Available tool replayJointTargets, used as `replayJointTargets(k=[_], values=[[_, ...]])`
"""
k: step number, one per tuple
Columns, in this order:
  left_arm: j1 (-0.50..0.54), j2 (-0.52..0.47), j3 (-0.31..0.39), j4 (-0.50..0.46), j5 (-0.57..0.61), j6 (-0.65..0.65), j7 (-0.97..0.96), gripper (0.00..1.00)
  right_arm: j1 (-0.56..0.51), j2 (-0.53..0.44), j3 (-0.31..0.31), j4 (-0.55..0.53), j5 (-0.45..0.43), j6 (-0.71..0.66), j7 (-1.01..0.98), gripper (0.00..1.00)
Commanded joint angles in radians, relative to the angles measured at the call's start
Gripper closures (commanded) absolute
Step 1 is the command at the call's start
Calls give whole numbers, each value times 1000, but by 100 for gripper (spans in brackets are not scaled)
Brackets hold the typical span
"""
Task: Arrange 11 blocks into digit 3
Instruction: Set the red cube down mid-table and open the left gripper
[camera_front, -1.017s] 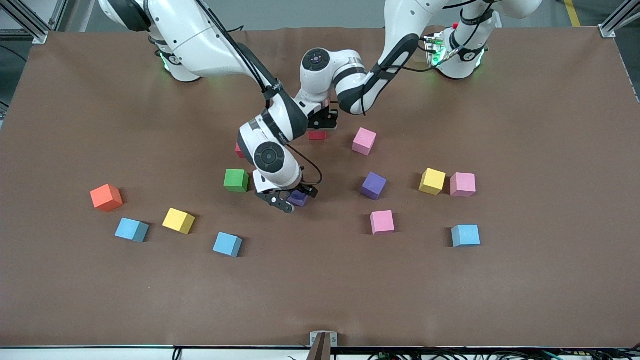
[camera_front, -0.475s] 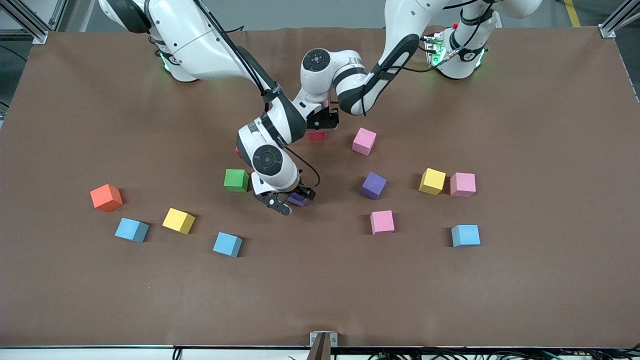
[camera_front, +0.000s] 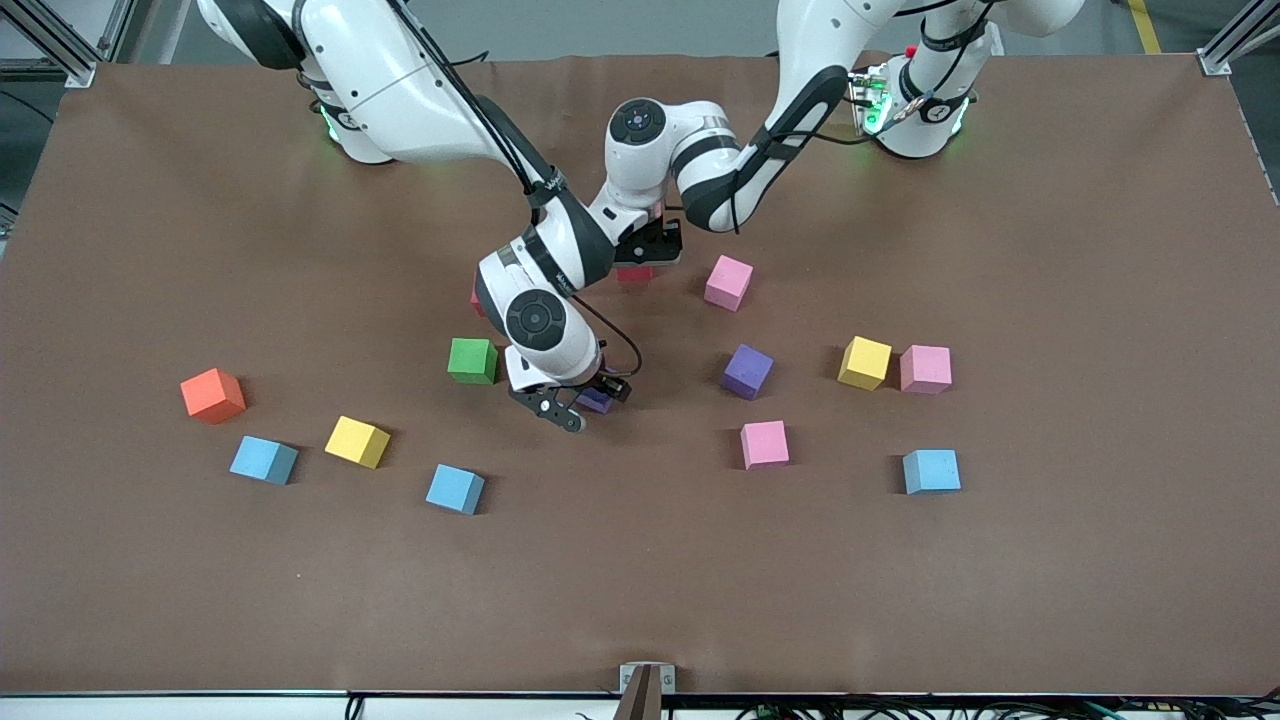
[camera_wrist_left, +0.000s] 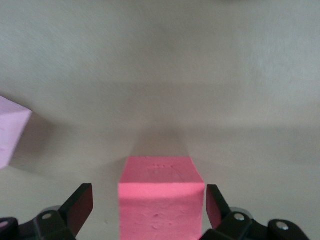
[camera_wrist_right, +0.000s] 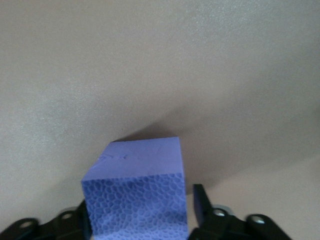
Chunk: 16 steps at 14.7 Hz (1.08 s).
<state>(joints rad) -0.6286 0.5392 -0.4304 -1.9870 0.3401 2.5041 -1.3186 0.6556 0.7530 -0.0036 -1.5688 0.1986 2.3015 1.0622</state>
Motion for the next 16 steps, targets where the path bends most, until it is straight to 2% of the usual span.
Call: replayJointTargets(k=[1,5,8,12,14,16], values=[[38,-94,-16,-64,17,-13,-13,0,-5,2,2,1,15,10,9,48],[90,-175,-16,-117,14,-14,-2,0,-2,2,2,12,12,9,9,48],[174,-243,-25,-136,11,-21,-1,0,-10,-11,-4,26,13,-3,9,48],[309,-252,-31,-135,2,-77,-11,0,-22,-73,-22,26,12,-81,10,48],[334,-240,-30,-136,-85,-132,-42,0,-24,-127,-44,24,12,-155,50,49],[337,-228,-30,-156,-141,-148,-173,0,-21,-162,-49,23,10,-206,138,54]])
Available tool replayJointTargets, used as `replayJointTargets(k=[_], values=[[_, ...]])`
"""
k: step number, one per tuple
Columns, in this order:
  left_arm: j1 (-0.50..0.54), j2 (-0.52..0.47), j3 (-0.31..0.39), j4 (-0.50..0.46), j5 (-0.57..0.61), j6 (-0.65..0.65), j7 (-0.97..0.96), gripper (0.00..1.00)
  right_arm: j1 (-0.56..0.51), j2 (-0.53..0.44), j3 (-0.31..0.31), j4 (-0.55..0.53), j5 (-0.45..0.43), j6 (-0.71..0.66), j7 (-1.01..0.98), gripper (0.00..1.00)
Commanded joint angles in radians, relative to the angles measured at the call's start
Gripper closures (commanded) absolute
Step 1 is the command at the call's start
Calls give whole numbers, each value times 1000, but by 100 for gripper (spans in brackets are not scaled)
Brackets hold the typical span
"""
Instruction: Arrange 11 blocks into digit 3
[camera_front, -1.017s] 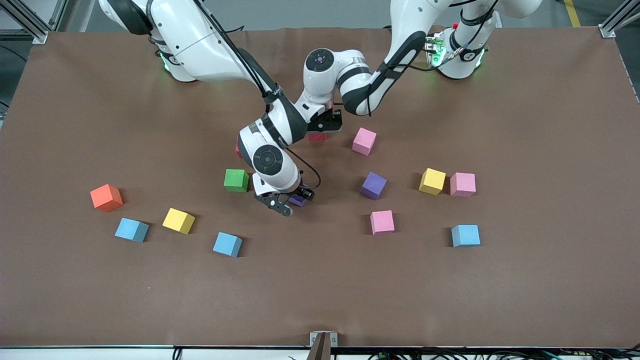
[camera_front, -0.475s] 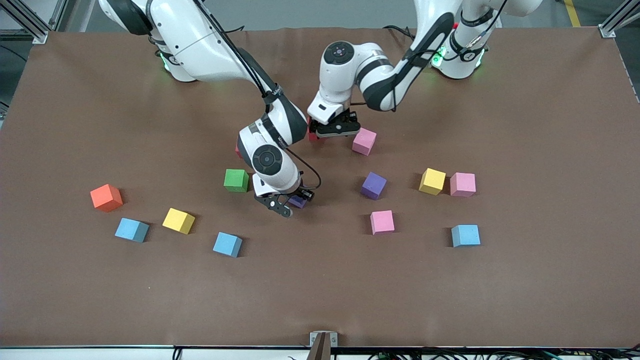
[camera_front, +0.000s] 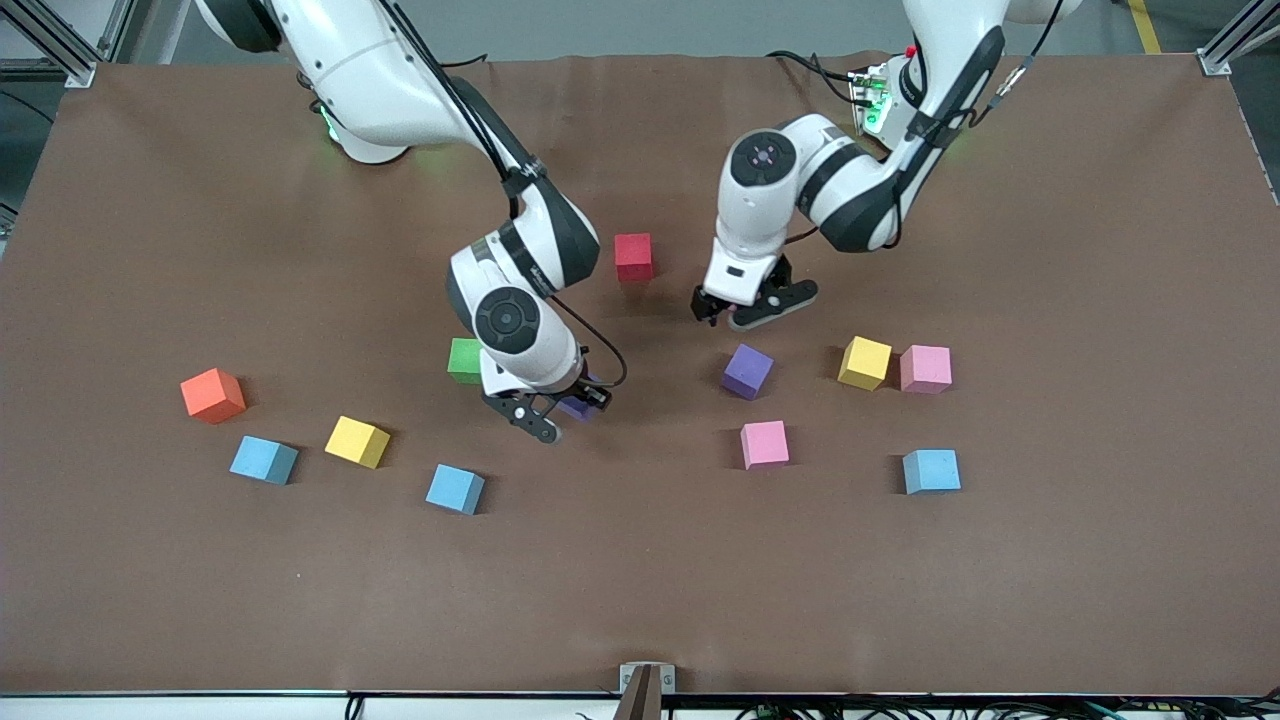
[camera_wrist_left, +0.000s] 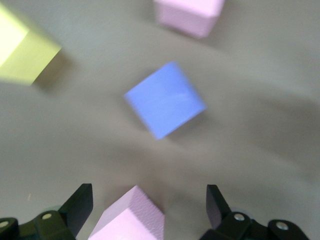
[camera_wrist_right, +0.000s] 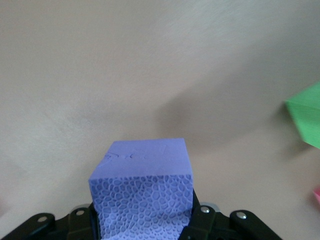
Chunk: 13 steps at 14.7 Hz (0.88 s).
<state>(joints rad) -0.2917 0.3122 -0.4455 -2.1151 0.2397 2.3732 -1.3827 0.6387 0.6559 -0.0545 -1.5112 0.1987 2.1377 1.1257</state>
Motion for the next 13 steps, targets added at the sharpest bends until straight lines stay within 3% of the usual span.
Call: replayJointTargets(k=[1,6,9,13], values=[[-1,1,-15,-34,-46,-17,-180,0,4,-77,2,-40,7,-53,127,56],[-10,-8,-16,-95,-48,-17,-568,0,33,-107,4,-34,-1,-127,484,68],[-14,4,-16,-114,-48,-6,-680,0,42,-101,15,-34,16,-141,525,98],[-14,14,-21,-138,-48,41,-684,0,64,-119,9,-37,74,-88,550,100]])
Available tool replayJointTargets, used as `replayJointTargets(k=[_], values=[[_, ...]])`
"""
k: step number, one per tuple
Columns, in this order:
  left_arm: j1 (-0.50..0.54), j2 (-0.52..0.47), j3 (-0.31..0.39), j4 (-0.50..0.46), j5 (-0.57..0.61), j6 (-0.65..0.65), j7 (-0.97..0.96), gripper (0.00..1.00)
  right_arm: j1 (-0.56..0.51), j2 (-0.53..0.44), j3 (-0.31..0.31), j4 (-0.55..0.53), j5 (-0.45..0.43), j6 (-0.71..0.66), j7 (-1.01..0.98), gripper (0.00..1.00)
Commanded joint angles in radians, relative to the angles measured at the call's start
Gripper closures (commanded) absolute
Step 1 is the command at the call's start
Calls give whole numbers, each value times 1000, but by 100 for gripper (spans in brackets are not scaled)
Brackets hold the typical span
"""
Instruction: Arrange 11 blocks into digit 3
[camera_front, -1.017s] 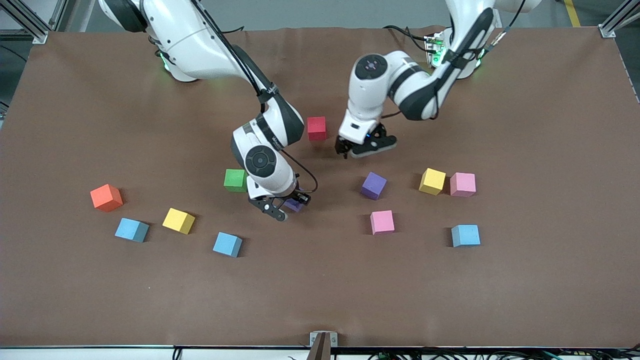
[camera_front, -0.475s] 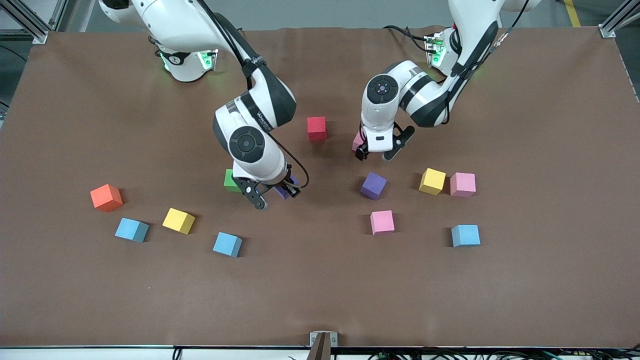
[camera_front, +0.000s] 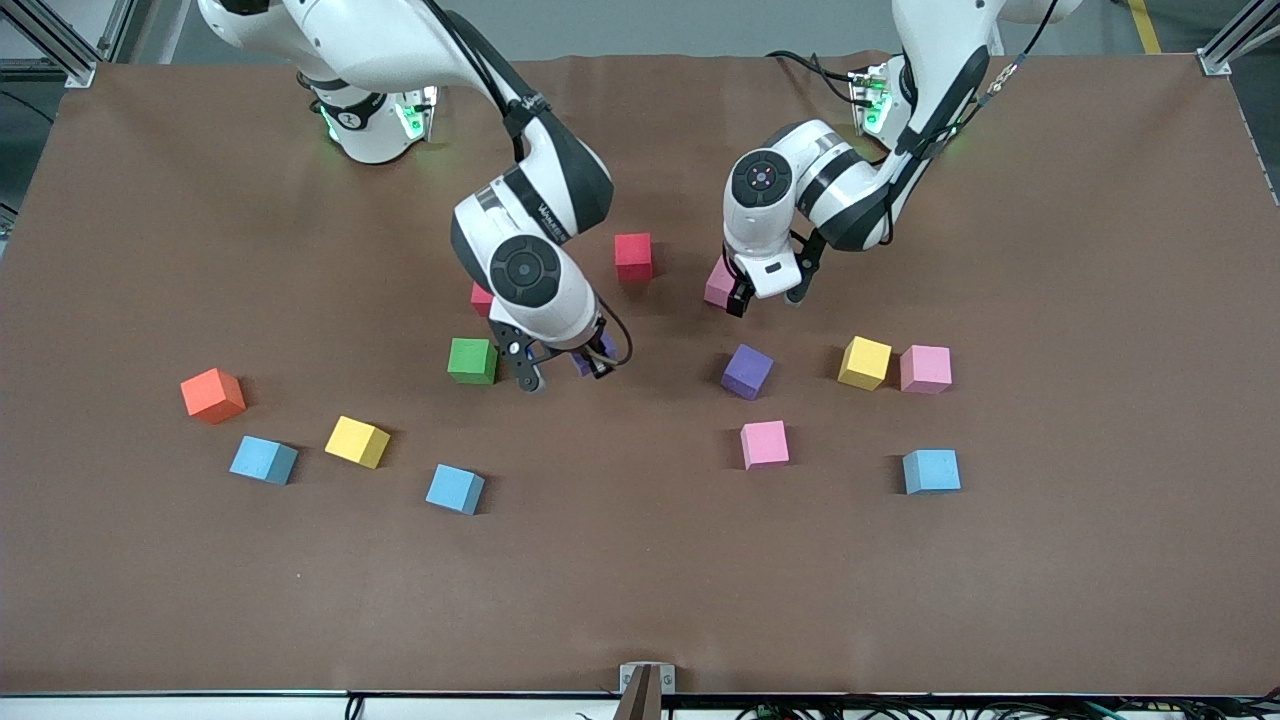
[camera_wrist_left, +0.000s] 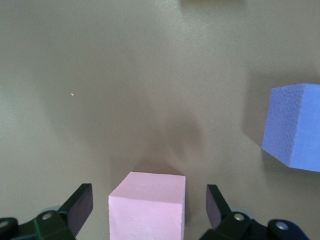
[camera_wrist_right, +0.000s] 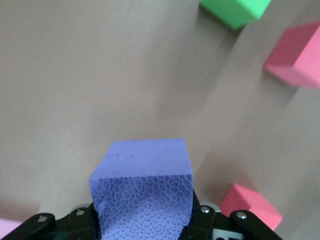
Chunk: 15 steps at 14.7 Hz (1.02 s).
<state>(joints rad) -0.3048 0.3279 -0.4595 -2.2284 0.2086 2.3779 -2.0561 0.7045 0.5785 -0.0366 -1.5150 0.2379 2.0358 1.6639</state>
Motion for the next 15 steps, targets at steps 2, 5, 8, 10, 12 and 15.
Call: replayJointTargets(k=[2,5,8,10,12,15], values=[[1,2,-16,-39,-17,69,-10,0,-33,-46,-12,-39,102,14,-82,99],[1,5,-33,-45,-17,72,-1,0,-31,-115,-91,-106,198,3,-226,97],[4,19,-34,-53,-17,89,2,9,-27,-123,-94,-106,198,-26,-178,100],[4,26,-34,-59,-17,113,2,15,-22,-124,-94,-120,184,-35,-142,100],[4,33,-34,-60,-17,135,1,21,6,-153,-94,-184,182,-51,-119,100],[4,39,-36,-65,-17,149,-7,50,13,-227,-92,-316,179,-4,-89,100]])
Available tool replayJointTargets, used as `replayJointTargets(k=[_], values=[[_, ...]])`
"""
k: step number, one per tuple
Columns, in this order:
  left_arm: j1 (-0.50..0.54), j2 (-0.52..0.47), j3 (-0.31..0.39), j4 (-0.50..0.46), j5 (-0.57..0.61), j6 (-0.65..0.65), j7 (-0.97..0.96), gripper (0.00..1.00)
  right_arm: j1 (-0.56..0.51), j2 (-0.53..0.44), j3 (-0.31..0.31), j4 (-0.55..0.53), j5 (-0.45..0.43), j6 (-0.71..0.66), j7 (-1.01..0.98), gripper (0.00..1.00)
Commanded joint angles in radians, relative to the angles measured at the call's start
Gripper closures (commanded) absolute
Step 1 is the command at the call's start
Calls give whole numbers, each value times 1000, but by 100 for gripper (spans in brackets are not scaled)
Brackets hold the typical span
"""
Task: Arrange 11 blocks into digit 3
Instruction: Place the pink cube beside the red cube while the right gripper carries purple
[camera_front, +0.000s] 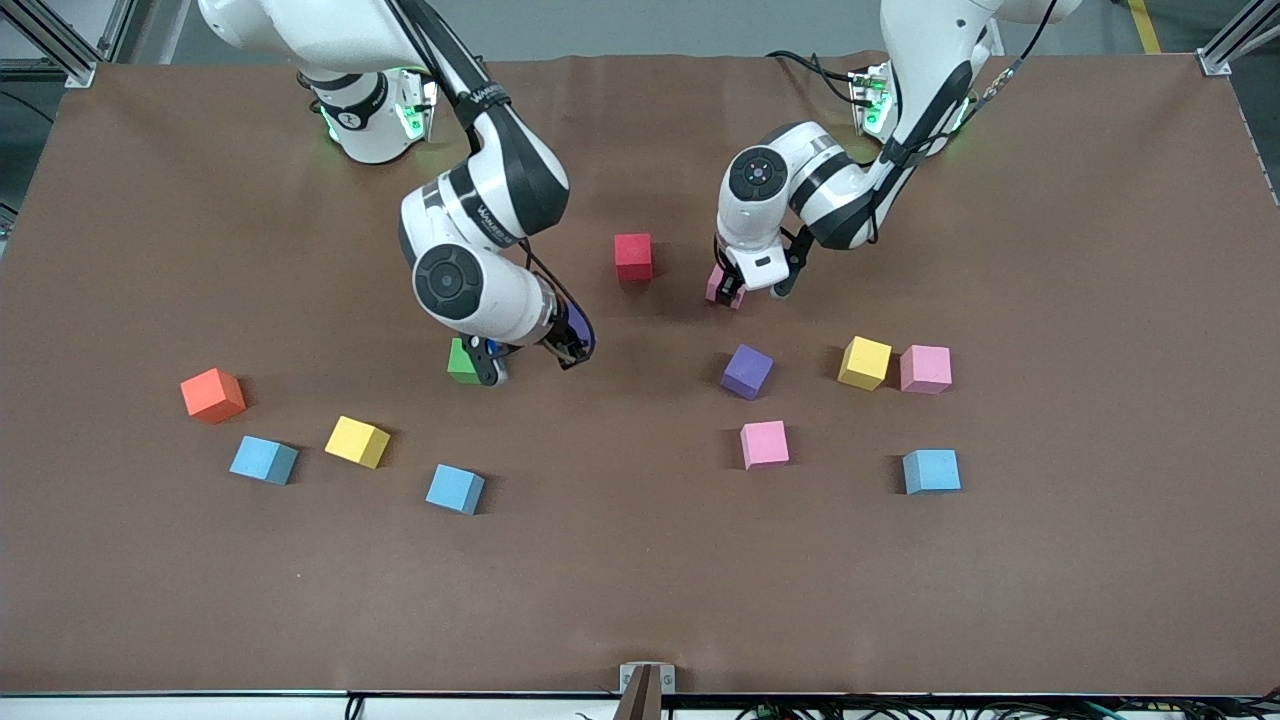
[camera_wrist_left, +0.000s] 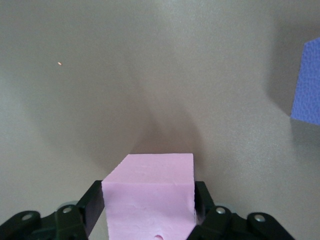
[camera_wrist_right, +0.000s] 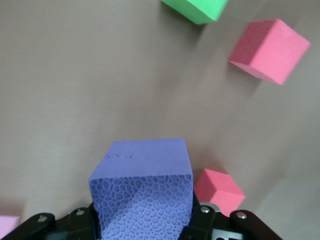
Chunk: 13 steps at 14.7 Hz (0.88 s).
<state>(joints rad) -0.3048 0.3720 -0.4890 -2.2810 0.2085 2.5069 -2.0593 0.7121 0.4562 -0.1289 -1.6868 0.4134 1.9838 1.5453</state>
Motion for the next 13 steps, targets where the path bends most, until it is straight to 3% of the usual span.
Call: replayJointTargets(k=[1,4,8,13], values=[[4,-8,-8,-11,-17,20,-5,59,10,-129,5,-204,5,111,62,100],[9,-13,-32,-9,-21,21,-13,79,75,-166,8,-368,16,301,131,100],[4,-16,-86,-6,-24,41,-207,83,98,-189,8,-487,15,372,128,100],[-3,-5,-91,0,-23,52,-402,83,118,-188,8,-491,15,402,69,100]])
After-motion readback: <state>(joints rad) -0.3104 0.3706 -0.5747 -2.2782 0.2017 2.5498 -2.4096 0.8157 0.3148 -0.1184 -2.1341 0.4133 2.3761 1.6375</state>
